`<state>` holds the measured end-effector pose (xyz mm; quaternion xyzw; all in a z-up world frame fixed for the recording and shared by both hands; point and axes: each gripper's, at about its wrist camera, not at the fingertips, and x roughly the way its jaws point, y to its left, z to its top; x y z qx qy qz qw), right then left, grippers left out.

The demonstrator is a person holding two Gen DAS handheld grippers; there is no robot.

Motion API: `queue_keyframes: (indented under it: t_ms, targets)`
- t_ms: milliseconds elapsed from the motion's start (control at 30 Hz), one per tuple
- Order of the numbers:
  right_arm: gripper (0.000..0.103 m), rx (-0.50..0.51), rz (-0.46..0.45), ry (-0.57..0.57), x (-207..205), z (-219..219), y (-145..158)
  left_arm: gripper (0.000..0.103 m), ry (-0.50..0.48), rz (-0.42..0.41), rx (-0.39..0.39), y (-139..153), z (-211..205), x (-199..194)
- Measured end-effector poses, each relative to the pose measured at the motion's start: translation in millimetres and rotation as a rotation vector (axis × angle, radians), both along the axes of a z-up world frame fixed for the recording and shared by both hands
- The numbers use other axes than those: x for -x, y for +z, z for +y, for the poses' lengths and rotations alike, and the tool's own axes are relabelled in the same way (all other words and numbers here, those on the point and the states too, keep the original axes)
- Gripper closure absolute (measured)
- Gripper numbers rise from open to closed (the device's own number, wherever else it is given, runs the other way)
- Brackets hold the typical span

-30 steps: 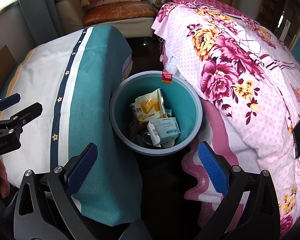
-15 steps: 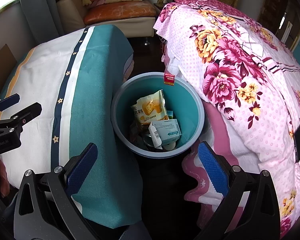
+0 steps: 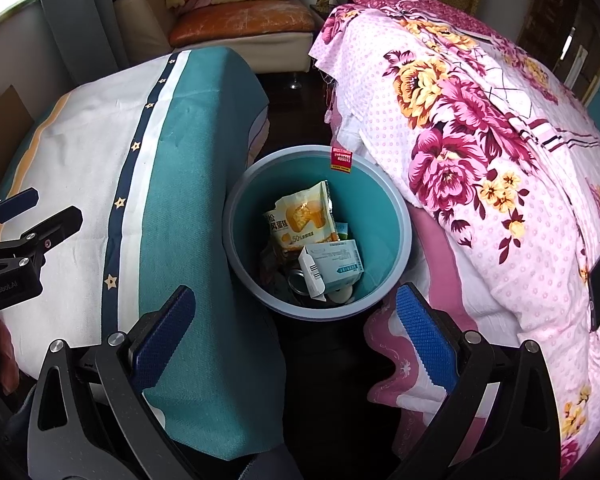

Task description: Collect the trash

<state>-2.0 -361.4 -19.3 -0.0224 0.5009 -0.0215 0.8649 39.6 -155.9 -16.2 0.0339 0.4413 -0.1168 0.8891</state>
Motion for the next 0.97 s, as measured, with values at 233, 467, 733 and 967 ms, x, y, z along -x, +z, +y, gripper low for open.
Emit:
queue_keyframes:
  t_ms: [233,467,733,967]
  targets:
    - [0.007,0.001,0.009,-0.001,-3,1,-3,0.004,0.007,0.005,-0.002,-4,5,-2]
    - [0.007,0.003,0.013,0.000,-3,1,-5,0.004,0.010,0.013,-0.004,-8,4,-4]
    - [0.007,0.000,0.016,-0.006,-3,0,-7,0.004,0.012,0.019,-0.005,-11,5,-4]
    - [0.007,0.000,0.015,-0.010,-3,-1,-7,0.004,0.029,0.025,-0.001,-14,6,-4]
